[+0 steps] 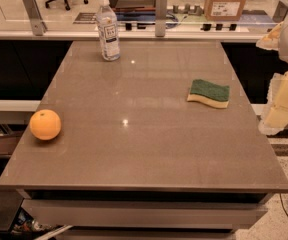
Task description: Move sponge near orange
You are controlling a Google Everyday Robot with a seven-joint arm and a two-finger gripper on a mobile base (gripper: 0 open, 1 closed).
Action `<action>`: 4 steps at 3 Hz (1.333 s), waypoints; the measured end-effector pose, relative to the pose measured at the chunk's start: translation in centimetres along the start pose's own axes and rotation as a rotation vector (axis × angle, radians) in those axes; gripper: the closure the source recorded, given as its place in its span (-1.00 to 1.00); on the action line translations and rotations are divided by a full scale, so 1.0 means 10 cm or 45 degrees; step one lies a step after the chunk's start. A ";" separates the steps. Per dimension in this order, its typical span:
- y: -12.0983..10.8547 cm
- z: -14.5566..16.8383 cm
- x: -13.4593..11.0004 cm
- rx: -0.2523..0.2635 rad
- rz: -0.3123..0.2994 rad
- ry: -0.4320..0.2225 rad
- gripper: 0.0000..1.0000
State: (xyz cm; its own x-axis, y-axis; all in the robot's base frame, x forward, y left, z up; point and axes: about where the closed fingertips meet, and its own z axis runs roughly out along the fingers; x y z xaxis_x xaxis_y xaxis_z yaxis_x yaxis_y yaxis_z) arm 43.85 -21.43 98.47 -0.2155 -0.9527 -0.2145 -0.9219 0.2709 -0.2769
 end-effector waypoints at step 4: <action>-0.51 0.34 0.00 0.002 0.075 -0.325 -1.00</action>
Offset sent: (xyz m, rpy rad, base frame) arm 0.0223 -0.0068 -0.0059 0.1046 -0.0002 -0.0096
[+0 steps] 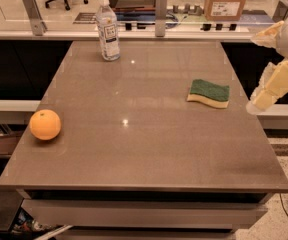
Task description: Move sponge near orange
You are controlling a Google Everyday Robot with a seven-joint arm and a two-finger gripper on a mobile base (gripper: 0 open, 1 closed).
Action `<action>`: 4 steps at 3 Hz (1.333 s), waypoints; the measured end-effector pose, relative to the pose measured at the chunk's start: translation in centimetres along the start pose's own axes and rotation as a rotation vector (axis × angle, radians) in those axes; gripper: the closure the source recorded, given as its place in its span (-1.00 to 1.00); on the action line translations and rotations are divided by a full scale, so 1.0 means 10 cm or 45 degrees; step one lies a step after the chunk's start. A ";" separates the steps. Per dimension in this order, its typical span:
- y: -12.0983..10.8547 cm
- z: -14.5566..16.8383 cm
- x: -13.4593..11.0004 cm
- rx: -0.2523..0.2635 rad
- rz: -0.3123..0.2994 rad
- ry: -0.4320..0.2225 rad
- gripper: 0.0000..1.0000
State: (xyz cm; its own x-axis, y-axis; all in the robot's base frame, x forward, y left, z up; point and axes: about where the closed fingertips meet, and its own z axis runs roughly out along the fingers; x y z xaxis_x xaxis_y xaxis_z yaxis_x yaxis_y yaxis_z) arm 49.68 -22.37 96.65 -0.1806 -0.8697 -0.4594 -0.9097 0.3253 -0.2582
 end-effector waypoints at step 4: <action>-0.75 1.01 0.43 -0.003 0.190 -0.424 -1.00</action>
Offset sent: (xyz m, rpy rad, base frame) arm 0.0949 -0.0260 -0.0506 0.2886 -0.0698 -0.0706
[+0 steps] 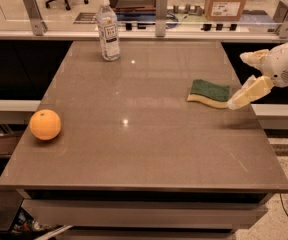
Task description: Move sponge near orange
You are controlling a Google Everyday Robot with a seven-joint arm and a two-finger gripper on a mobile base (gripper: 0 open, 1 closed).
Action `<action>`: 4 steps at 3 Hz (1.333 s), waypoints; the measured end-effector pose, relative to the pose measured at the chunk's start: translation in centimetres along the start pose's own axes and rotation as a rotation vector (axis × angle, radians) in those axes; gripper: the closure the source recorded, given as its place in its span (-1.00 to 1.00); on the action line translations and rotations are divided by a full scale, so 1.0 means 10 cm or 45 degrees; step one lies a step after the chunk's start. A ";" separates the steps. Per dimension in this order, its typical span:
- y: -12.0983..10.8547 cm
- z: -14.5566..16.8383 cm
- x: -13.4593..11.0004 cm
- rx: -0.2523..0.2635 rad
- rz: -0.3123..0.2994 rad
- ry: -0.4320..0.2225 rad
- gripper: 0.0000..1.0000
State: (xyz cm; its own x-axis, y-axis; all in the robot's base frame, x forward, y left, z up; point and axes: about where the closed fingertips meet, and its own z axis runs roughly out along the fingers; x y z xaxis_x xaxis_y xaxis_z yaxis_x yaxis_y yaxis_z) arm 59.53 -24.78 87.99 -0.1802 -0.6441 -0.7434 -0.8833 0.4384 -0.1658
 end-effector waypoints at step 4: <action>-0.05 0.39 0.19 -0.070 0.033 -0.221 -1.00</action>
Offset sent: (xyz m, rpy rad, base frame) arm 0.0131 -0.0073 -0.0608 0.1876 -0.0016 0.0262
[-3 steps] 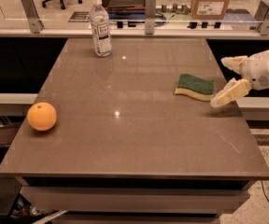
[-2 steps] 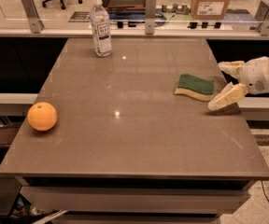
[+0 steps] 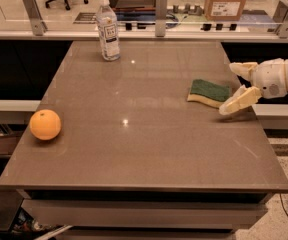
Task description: Move sponge near orange
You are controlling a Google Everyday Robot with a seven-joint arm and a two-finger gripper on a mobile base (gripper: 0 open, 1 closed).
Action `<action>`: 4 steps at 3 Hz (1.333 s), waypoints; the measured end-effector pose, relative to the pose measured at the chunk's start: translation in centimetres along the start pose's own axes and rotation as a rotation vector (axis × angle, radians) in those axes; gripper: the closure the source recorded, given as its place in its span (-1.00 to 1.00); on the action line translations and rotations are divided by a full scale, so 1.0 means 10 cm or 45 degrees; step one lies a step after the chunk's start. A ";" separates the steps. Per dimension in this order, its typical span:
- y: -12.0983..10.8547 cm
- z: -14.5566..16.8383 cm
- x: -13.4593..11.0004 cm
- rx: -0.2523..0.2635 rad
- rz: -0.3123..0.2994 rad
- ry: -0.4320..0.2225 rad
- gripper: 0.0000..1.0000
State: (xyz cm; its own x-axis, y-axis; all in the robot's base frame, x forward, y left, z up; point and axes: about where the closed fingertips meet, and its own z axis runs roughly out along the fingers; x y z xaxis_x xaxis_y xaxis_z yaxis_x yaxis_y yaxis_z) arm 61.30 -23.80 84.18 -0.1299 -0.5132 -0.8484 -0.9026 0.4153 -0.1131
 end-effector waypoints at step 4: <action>0.04 0.28 0.04 -0.015 -0.034 0.217 0.58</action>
Offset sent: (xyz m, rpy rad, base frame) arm 0.0049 0.0167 -0.0212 -0.1806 0.0740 -0.0099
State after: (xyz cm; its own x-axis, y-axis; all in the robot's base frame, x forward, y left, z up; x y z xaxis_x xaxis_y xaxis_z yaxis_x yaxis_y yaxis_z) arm 62.07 -21.74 82.36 -0.1722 -0.6442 -0.7452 -0.9114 0.3912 -0.1275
